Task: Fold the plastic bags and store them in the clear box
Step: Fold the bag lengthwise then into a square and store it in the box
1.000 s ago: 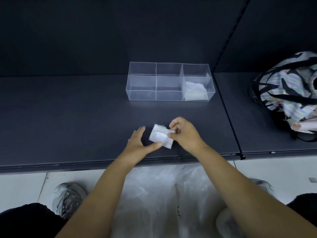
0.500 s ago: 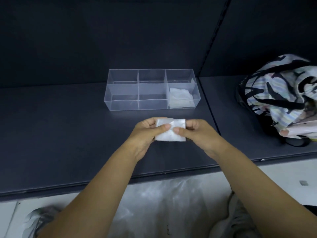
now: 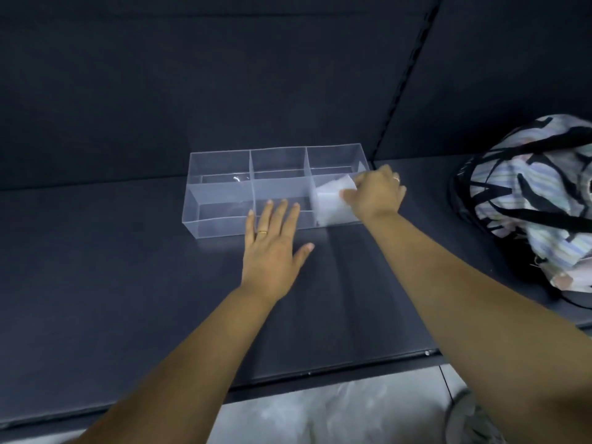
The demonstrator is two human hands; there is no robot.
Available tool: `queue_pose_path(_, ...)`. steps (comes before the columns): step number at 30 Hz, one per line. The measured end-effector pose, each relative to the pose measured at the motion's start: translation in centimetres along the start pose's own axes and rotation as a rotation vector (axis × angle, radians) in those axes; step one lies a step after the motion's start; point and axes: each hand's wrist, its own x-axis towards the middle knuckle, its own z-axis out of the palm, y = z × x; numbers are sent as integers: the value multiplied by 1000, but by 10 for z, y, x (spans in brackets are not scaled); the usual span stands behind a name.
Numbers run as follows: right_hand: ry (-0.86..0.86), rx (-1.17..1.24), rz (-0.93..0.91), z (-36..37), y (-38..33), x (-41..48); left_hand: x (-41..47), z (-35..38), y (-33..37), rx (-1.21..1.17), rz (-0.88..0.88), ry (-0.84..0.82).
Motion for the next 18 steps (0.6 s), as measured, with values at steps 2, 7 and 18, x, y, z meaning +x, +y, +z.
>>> queue_pose_path(2, 71, -86, 0, 5, -2, 0, -2, 6, -3, 42, 23, -1)
queue_pose_path(7, 110, 29, 93, 4, 3, 3, 1, 7, -1, 33, 21, -1)
queue_pose_path(18, -260, 7, 251, -2, -7, 0, -12, -8, -9, -78, 35, -33)
